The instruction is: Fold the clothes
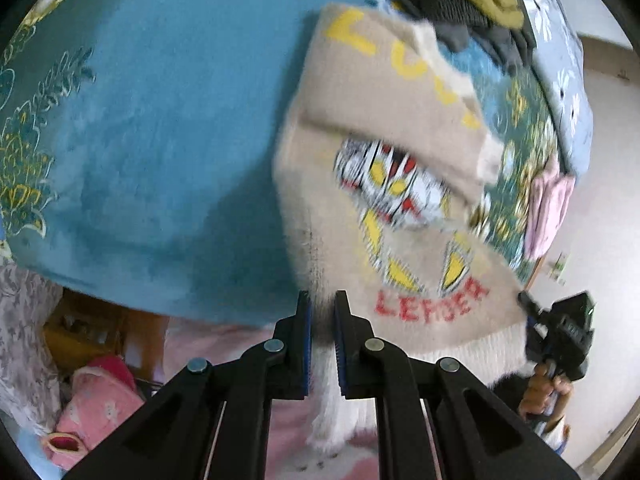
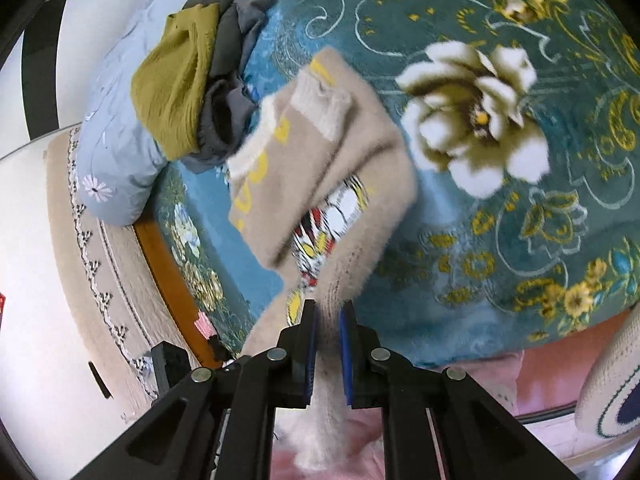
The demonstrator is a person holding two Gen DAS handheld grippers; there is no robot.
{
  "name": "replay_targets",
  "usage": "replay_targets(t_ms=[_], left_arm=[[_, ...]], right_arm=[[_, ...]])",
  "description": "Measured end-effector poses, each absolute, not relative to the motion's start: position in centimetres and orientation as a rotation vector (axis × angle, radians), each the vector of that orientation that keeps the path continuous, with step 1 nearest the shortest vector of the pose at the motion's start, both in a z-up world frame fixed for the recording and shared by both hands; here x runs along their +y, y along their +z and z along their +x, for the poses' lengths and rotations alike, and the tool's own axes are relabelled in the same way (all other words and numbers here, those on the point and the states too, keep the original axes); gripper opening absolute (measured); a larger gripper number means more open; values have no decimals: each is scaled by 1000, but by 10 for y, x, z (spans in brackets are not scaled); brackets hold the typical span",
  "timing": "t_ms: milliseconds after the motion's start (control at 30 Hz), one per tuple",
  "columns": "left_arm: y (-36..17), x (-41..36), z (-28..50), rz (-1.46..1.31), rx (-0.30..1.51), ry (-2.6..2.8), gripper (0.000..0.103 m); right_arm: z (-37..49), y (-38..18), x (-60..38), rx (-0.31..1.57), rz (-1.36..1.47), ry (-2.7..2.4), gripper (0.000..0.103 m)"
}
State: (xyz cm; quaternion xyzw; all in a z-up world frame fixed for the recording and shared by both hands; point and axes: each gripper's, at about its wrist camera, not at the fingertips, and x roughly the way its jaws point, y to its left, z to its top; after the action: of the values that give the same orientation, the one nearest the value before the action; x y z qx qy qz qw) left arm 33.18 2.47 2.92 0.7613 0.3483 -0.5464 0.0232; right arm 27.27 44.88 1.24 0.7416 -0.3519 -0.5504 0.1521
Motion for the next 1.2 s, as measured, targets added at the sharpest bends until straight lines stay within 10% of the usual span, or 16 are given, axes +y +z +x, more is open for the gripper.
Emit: replay_targets(t_ms=[933, 1200], left_arm=[[-68, -47, 207, 1721, 1654, -1330, 19], [-59, -26, 188, 1905, 1325, -1596, 35]], right_arm=[[130, -71, 440, -1288, 2242, -1611, 17], [129, -69, 416, -1095, 2195, -1687, 51]])
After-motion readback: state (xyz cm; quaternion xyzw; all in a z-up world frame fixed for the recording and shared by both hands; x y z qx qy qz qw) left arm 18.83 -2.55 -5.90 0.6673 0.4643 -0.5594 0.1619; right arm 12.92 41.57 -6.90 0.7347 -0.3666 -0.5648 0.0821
